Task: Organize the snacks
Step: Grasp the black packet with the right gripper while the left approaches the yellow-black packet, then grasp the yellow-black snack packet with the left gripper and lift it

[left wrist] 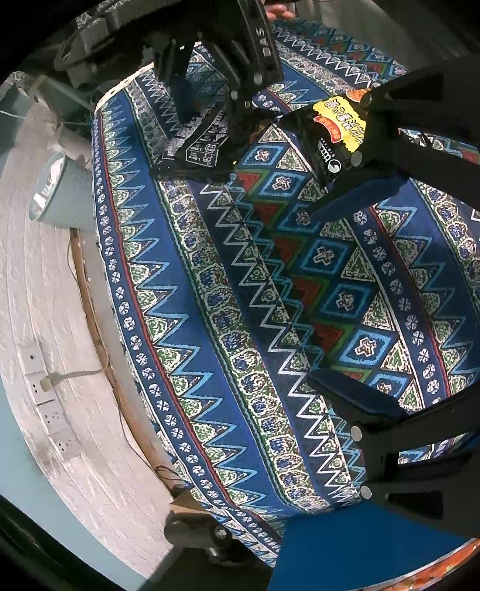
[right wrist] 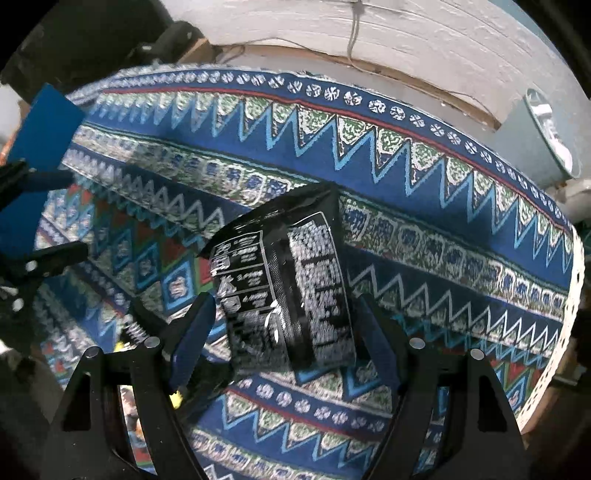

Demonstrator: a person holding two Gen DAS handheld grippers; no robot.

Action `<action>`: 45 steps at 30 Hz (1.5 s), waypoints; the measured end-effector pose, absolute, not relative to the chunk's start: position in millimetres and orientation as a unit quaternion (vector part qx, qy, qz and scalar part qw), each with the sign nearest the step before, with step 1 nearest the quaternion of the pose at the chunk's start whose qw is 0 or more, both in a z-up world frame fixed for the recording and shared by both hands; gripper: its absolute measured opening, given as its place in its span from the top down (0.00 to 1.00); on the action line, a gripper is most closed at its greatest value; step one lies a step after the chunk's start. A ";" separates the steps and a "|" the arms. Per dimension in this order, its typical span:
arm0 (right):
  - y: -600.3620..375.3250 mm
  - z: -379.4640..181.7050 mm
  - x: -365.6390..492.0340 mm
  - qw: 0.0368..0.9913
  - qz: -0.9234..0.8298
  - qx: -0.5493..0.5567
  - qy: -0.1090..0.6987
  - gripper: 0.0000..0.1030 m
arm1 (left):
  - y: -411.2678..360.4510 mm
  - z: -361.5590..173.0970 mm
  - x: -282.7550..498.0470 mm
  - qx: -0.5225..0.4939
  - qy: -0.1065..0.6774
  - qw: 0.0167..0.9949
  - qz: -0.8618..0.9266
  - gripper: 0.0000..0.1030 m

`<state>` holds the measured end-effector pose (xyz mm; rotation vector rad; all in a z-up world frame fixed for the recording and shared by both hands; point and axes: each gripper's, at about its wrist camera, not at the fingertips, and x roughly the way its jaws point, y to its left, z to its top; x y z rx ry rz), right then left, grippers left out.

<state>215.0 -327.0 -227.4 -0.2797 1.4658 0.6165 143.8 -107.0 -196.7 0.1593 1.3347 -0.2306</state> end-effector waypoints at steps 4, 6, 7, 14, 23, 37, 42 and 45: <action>-321.8 -233.8 218.8 0.698 0.267 -0.135 0.651 0.25 | -110.5 -199.1 141.7 0.061 0.623 0.772 -0.108 0.20; -320.7 -234.4 218.5 0.701 0.264 -0.136 0.649 0.25 | -116.0 -200.8 140.4 0.059 0.626 0.770 -0.110 0.20; -320.5 -233.9 217.7 0.701 0.262 -0.136 0.649 0.25 | -117.8 -201.4 139.4 0.059 0.626 0.770 -0.110 0.20; -342.5 -224.5 202.6 0.696 0.240 -0.132 0.664 0.42 | -142.7 -202.3 124.5 0.054 0.630 0.765 -0.122 0.20; -392.1 -200.7 174.9 0.703 0.217 -0.126 0.665 0.42 | -194.8 -202.6 106.0 0.029 0.639 0.754 -0.148 0.15; -441.4 -182.8 140.4 0.709 0.185 -0.121 0.670 0.42 | -234.0 -243.3 92.7 -0.032 0.684 0.720 -0.111 0.14; -432.7 -182.6 136.0 0.707 0.191 -0.127 0.669 0.42 | -237.2 -251.6 90.5 -0.038 0.680 0.723 -0.114 0.12; -426.5 -181.9 135.0 0.707 0.195 -0.126 0.668 0.42 | -238.5 -251.8 87.9 -0.023 0.678 0.725 -0.121 0.15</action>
